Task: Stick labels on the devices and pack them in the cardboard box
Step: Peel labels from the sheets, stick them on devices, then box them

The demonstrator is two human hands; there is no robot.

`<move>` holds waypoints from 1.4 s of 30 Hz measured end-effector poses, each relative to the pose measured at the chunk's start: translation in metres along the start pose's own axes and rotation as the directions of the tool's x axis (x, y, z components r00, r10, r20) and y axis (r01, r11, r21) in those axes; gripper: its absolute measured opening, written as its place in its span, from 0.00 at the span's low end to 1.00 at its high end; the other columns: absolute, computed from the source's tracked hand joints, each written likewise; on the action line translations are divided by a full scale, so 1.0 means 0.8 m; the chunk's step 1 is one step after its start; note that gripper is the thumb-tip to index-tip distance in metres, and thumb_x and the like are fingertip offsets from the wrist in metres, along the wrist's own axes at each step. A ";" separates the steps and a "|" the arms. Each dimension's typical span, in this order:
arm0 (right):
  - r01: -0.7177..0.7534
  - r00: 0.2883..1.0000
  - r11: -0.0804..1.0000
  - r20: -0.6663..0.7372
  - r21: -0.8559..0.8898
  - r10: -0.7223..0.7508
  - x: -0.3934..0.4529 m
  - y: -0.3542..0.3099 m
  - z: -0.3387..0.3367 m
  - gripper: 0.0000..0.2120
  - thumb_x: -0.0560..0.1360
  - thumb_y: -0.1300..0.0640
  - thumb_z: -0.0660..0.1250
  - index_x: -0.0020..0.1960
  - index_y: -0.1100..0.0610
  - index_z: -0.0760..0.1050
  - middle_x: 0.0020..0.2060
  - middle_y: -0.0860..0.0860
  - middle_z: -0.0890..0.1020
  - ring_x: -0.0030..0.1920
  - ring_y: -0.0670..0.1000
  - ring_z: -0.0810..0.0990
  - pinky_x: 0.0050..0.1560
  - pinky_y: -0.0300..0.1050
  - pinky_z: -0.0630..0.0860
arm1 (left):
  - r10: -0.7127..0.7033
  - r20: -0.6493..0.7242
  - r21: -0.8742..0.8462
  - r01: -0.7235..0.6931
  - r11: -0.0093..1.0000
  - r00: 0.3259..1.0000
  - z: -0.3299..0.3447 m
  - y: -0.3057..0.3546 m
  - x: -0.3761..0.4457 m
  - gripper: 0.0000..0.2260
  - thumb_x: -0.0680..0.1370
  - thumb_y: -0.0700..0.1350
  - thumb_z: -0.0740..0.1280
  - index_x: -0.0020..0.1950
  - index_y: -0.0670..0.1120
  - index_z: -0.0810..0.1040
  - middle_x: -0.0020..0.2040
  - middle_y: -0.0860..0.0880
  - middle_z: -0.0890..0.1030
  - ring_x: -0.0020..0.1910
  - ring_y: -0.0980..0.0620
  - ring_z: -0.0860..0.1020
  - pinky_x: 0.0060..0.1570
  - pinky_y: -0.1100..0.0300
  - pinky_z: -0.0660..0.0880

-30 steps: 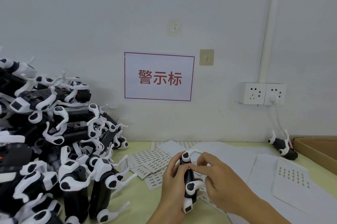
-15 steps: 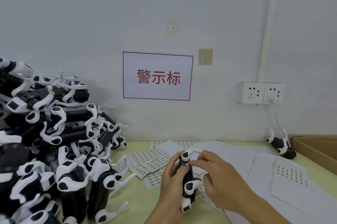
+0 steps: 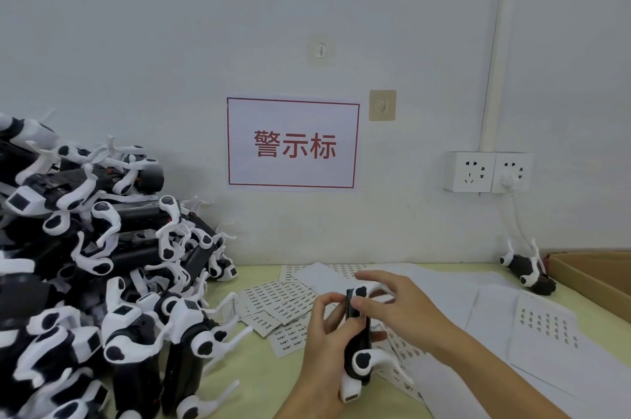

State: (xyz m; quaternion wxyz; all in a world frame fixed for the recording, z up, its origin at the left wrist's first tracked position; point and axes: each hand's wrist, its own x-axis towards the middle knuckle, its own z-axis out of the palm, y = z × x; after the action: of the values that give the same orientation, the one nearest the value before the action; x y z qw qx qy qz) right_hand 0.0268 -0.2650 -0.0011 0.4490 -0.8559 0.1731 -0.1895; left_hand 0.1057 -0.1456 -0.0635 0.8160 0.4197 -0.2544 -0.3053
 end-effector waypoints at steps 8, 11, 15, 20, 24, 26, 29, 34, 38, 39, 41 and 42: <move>0.037 0.999 0.998 0.011 0.047 -0.037 -0.003 -0.001 -0.011 0.05 0.73 0.44 0.73 0.48 0.41 0.84 0.44 0.41 0.85 0.44 0.38 0.82 0.49 0.41 0.75 | -0.045 0.001 0.013 0.045 0.999 0.999 0.002 0.001 -0.003 0.19 0.71 0.35 0.74 0.59 0.45 0.72 0.56 0.36 0.82 0.43 0.29 0.83 0.37 0.47 0.80; 0.015 0.988 0.992 -0.154 0.126 0.005 -0.003 0.006 -0.008 0.06 0.72 0.44 0.74 0.49 0.39 0.83 0.46 0.40 0.85 0.49 0.40 0.82 0.52 0.45 0.77 | -0.039 -0.074 -0.042 0.036 0.998 0.996 0.002 -0.001 -0.001 0.12 0.76 0.34 0.70 0.58 0.43 0.75 0.55 0.35 0.82 0.44 0.32 0.83 0.40 0.49 0.79; 0.014 0.932 0.961 -0.352 0.275 0.087 -0.008 0.013 -0.002 0.11 0.74 0.44 0.73 0.56 0.39 0.81 0.56 0.47 0.81 0.53 0.51 0.79 0.58 0.52 0.78 | 0.003 -0.172 -0.065 -0.014 0.998 0.985 0.005 0.002 0.002 0.12 0.68 0.42 0.73 0.50 0.45 0.79 0.45 0.41 0.82 0.40 0.43 0.81 0.38 0.54 0.77; 0.070 0.876 0.936 -0.471 0.344 0.108 -0.022 0.026 0.018 0.11 0.78 0.44 0.66 0.60 0.36 0.76 0.56 0.48 0.77 0.49 0.41 0.77 0.51 0.39 0.73 | -0.037 -0.203 -0.105 0.016 0.994 0.979 0.005 0.001 0.001 0.10 0.73 0.39 0.72 0.53 0.44 0.77 0.48 0.37 0.81 0.42 0.40 0.80 0.35 0.53 0.79; 0.058 0.886 0.953 -0.455 0.297 0.088 -0.031 0.037 0.026 0.10 0.78 0.45 0.66 0.58 0.34 0.74 0.55 0.43 0.73 0.52 0.35 0.75 0.46 0.30 0.68 | -0.029 -0.231 -0.124 0.000 0.992 0.972 0.002 0.000 -0.001 0.08 0.77 0.36 0.69 0.54 0.44 0.77 0.46 0.36 0.80 0.37 0.40 0.80 0.31 0.54 0.79; 0.057 0.888 0.963 -0.454 0.262 0.071 -0.033 0.040 0.028 0.10 0.78 0.45 0.66 0.57 0.33 0.73 0.54 0.41 0.73 0.51 0.31 0.74 0.46 0.29 0.68 | -0.021 -0.256 -0.110 -0.007 0.994 0.967 0.001 0.000 0.000 0.07 0.77 0.36 0.69 0.54 0.43 0.77 0.46 0.36 0.80 0.35 0.40 0.81 0.29 0.55 0.79; 0.077 0.891 0.968 -0.452 0.241 0.042 -0.032 0.043 0.026 0.10 0.79 0.46 0.65 0.59 0.35 0.73 0.55 0.40 0.74 0.51 0.27 0.73 0.47 0.28 0.69 | 0.006 -0.287 -0.094 -0.034 0.995 0.958 0.001 0.000 0.003 0.07 0.77 0.37 0.70 0.54 0.43 0.78 0.43 0.38 0.82 0.34 0.40 0.82 0.27 0.56 0.78; 0.111 0.907 0.951 -0.421 0.288 0.022 -0.039 0.044 0.020 0.09 0.80 0.51 0.66 0.58 0.42 0.74 0.54 0.42 0.79 0.49 0.38 0.81 0.53 0.51 0.81 | 0.039 -0.329 -0.071 -0.066 0.995 0.943 0.005 -0.002 0.005 0.08 0.77 0.40 0.70 0.55 0.43 0.77 0.39 0.44 0.86 0.34 0.43 0.84 0.32 0.53 0.81; 0.087 0.927 0.953 -0.373 0.289 0.028 -0.042 0.045 0.014 0.07 0.80 0.54 0.66 0.56 0.45 0.72 0.54 0.46 0.78 0.48 0.49 0.82 0.49 0.51 0.82 | 0.059 -0.377 -0.021 -0.072 0.997 0.924 0.006 -0.004 0.005 0.09 0.76 0.43 0.71 0.56 0.43 0.78 0.43 0.41 0.86 0.40 0.41 0.85 0.37 0.51 0.82; 0.070 0.940 0.949 -0.339 0.309 0.041 -0.043 0.045 0.012 0.06 0.80 0.55 0.65 0.55 0.47 0.71 0.54 0.48 0.77 0.47 0.52 0.82 0.46 0.48 0.83 | 0.071 -0.380 -0.006 -0.078 0.997 0.922 0.006 -0.004 0.005 0.08 0.77 0.43 0.71 0.55 0.44 0.79 0.43 0.42 0.86 0.40 0.43 0.86 0.35 0.52 0.82; 0.014 0.973 0.923 -0.216 0.384 0.076 -0.045 0.043 0.003 0.05 0.80 0.56 0.65 0.54 0.49 0.69 0.54 0.51 0.77 0.46 0.56 0.82 0.41 0.43 0.81 | 0.098 -0.374 0.039 -0.090 0.995 0.922 0.006 -0.002 0.005 0.07 0.78 0.44 0.70 0.55 0.45 0.80 0.42 0.45 0.87 0.40 0.47 0.86 0.37 0.54 0.81; -0.026 0.988 0.911 -0.130 0.412 0.087 -0.046 0.042 -0.004 0.06 0.80 0.57 0.64 0.54 0.50 0.69 0.54 0.52 0.77 0.46 0.55 0.82 0.42 0.43 0.81 | 0.114 -0.367 0.072 -0.094 0.993 0.923 0.005 -0.002 0.005 0.06 0.78 0.44 0.69 0.54 0.46 0.81 0.43 0.46 0.87 0.40 0.48 0.86 0.37 0.55 0.81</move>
State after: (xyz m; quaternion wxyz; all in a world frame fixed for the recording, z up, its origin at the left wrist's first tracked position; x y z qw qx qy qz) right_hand -0.0111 -0.2680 -0.0333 0.6094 -0.7216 0.1865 -0.2704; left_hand 0.1052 -0.1514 -0.0617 0.8529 0.4773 -0.1258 -0.1703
